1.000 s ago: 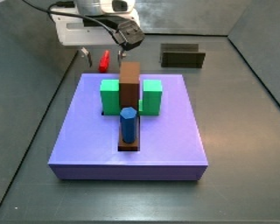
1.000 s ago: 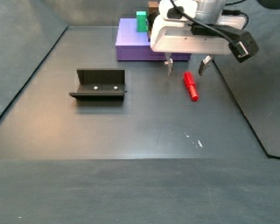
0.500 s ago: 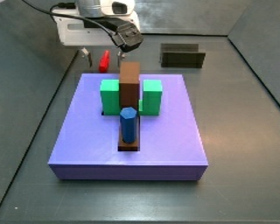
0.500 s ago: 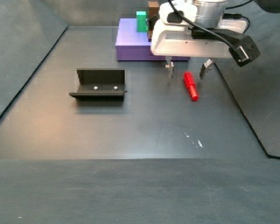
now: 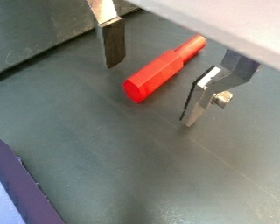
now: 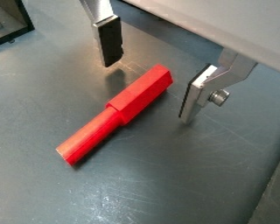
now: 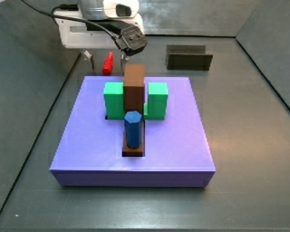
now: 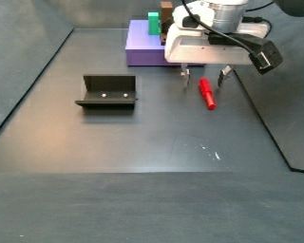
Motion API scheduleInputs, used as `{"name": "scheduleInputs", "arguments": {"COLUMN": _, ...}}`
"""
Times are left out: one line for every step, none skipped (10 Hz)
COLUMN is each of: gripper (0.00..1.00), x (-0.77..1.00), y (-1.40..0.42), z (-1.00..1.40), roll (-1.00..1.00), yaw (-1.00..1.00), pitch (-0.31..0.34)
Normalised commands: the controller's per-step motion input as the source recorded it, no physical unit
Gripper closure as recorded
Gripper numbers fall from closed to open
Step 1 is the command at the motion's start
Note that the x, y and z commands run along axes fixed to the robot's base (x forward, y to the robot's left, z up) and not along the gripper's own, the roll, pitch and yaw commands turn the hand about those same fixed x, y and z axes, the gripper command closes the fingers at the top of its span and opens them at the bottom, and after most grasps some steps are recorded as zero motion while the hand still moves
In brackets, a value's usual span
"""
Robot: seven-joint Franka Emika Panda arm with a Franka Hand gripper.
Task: Pick up the red object. Move up. Place the red object on the fixture. Regrasp the red object. Move to above the board. Insert the red object.
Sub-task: Pick up the red object.
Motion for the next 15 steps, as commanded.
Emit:
{"name": "scheduleInputs", "arguments": {"gripper": 0.0, "x": 0.0, "y": -0.03, "z": -0.03, "roll": 0.0, "yaw": -0.01, "pitch": 0.0}}
{"name": "scheduleInputs", "arguments": {"gripper": 0.0, "x": 0.0, "y": 0.0, "z": -0.02, "roll": 0.0, "yaw": 0.0, "pitch": 0.0}}
{"name": "scheduleInputs", "arguments": {"gripper": 0.0, "x": 0.0, "y": 0.0, "z": 0.0, "roll": 0.0, "yaw": 0.0, "pitch": 0.0}}
{"name": "scheduleInputs", "arguments": {"gripper": 1.0, "x": 0.0, "y": 0.0, "z": 0.0, "roll": 0.0, "yaw": 0.0, "pitch": 0.0}}
{"name": "scheduleInputs", "arguments": {"gripper": 1.0, "x": 0.0, "y": 0.0, "z": 0.0, "roll": 0.0, "yaw": 0.0, "pitch": 0.0}}
{"name": "scheduleInputs", "arguments": {"gripper": 1.0, "x": 0.0, "y": 0.0, "z": 0.0, "roll": 0.0, "yaw": 0.0, "pitch": 0.0}}
{"name": "scheduleInputs", "arguments": {"gripper": 1.0, "x": 0.0, "y": 0.0, "z": 0.0, "roll": 0.0, "yaw": 0.0, "pitch": 0.0}}
{"name": "scheduleInputs", "arguments": {"gripper": 1.0, "x": 0.0, "y": 0.0, "z": 0.0, "roll": 0.0, "yaw": 0.0, "pitch": 0.0}}
{"name": "scheduleInputs", "arguments": {"gripper": 1.0, "x": 0.0, "y": 0.0, "z": 0.0, "roll": 0.0, "yaw": 0.0, "pitch": 0.0}}
{"name": "scheduleInputs", "arguments": {"gripper": 1.0, "x": 0.0, "y": 0.0, "z": 0.0, "roll": 0.0, "yaw": 0.0, "pitch": 0.0}}
{"name": "scheduleInputs", "arguments": {"gripper": 1.0, "x": 0.0, "y": 0.0, "z": 0.0, "roll": 0.0, "yaw": 0.0, "pitch": 0.0}}
{"name": "scheduleInputs", "arguments": {"gripper": 1.0, "x": 0.0, "y": 0.0, "z": 0.0, "roll": 0.0, "yaw": 0.0, "pitch": 0.0}}
{"name": "scheduleInputs", "arguments": {"gripper": 1.0, "x": 0.0, "y": 0.0, "z": 0.0, "roll": 0.0, "yaw": 0.0, "pitch": 0.0}}
{"name": "scheduleInputs", "arguments": {"gripper": 1.0, "x": 0.0, "y": 0.0, "z": 0.0, "roll": 0.0, "yaw": 0.0, "pitch": 0.0}}
{"name": "scheduleInputs", "arguments": {"gripper": 1.0, "x": 0.0, "y": 0.0, "z": 0.0, "roll": 0.0, "yaw": 0.0, "pitch": 0.0}}
